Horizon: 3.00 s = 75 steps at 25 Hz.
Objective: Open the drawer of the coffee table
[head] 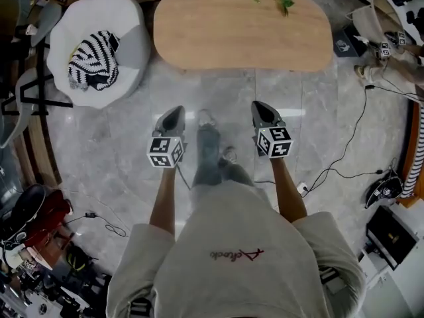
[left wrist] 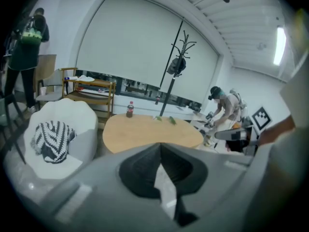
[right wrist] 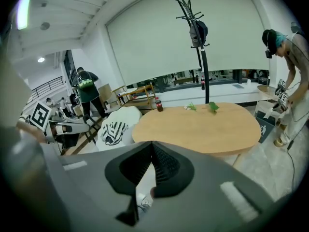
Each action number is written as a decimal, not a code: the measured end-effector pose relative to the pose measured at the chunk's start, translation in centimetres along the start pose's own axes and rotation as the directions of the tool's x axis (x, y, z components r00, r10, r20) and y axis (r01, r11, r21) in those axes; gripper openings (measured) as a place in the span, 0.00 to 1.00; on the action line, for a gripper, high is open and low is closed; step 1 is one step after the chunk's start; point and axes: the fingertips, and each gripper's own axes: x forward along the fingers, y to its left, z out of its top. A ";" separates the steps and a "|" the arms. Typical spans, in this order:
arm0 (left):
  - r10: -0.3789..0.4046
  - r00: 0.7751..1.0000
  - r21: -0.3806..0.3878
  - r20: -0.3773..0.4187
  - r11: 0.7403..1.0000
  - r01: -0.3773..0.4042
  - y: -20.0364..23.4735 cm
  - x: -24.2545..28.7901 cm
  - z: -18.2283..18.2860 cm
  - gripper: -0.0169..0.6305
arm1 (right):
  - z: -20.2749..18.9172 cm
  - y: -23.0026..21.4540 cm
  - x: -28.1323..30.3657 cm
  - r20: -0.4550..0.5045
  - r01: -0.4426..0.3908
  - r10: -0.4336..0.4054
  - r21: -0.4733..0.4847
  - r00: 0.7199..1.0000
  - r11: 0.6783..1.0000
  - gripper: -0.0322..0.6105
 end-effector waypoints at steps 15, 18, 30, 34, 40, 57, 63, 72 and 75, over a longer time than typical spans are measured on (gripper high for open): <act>0.052 0.998 0.012 0.022 0.999 -0.052 8.3 10.5 -13.5 0.02 | -11.4 -8.0 12.9 0.025 0.003 -0.002 -0.034 1.000 0.999 0.06; 0.056 0.998 0.026 0.016 0.998 -0.056 11.2 13.9 -17.0 0.02 | -14.3 -10.3 16.7 0.042 0.009 -0.008 -0.036 0.999 0.999 0.06; 0.032 0.997 0.086 0.074 0.996 -0.038 19.5 26.4 -29.9 0.02 | -25.6 -17.1 30.6 0.114 -0.002 0.017 -0.130 0.993 0.992 0.06; 0.012 0.992 0.113 0.126 0.993 -0.027 20.1 29.5 -32.0 0.02 | -27.4 -18.8 34.2 0.168 -0.014 0.043 -0.173 0.985 0.985 0.06; 0.001 0.979 0.208 0.204 0.977 -0.044 21.5 31.8 -32.5 0.02 | -28.3 -20.4 36.8 0.251 -0.010 0.069 -0.227 0.966 0.974 0.06; -0.184 0.876 -0.248 0.445 0.915 0.318 23.2 34.5 -30.8 0.02 | -28.9 -23.6 38.5 0.360 -0.274 0.224 0.093 0.906 0.957 0.06; -0.241 0.867 -0.271 0.436 0.884 0.382 23.3 35.8 -31.2 0.07 | -29.0 -23.9 39.7 0.387 -0.391 0.292 0.204 0.874 0.898 0.20; -0.298 0.852 -0.253 0.431 0.867 0.431 22.9 38.5 -30.0 0.40 | -26.1 -24.1 40.5 0.472 -0.494 0.349 0.227 0.809 0.839 0.39; -0.310 0.840 -0.246 0.445 0.860 0.448 22.8 38.8 -29.5 0.40 | -25.8 -24.0 40.4 0.472 -0.498 0.364 0.195 0.803 0.845 0.37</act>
